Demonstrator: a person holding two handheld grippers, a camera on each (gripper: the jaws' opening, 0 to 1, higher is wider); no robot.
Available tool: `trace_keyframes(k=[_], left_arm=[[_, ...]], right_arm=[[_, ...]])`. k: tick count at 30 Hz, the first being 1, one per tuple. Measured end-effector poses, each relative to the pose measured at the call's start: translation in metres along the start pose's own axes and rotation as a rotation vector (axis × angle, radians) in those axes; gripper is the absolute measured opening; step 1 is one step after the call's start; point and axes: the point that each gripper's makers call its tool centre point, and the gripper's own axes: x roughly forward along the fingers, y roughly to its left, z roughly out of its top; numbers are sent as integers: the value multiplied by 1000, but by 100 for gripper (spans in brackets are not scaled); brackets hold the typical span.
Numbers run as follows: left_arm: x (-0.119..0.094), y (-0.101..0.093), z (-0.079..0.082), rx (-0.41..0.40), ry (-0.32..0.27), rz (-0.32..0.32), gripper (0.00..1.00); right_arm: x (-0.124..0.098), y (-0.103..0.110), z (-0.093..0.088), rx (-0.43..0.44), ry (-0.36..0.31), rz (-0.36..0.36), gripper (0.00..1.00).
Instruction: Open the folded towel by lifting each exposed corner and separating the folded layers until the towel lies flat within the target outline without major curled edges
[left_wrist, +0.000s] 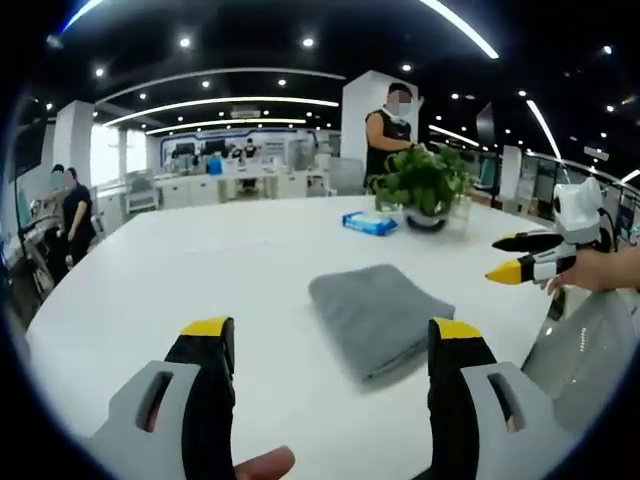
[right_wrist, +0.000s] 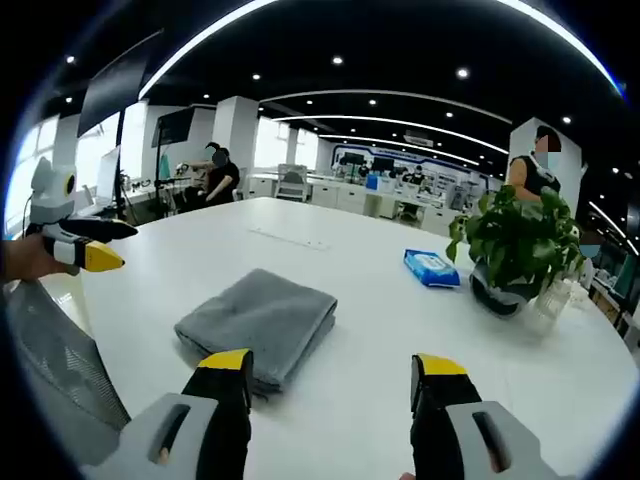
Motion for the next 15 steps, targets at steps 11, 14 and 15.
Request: trace_keyframes(k=[11,14,15], left_arm=[[2,-3,-3,28,16,-10,78],[3,-3,-5,38,26,-10,78],[3,-3,-6,42,28,-9,78]], right_arm=[[0,-2,1,-7,-3,-8,63],[0,-3,1,0,-4,-9,63],[0,-3,1,0,-5,-10,63]])
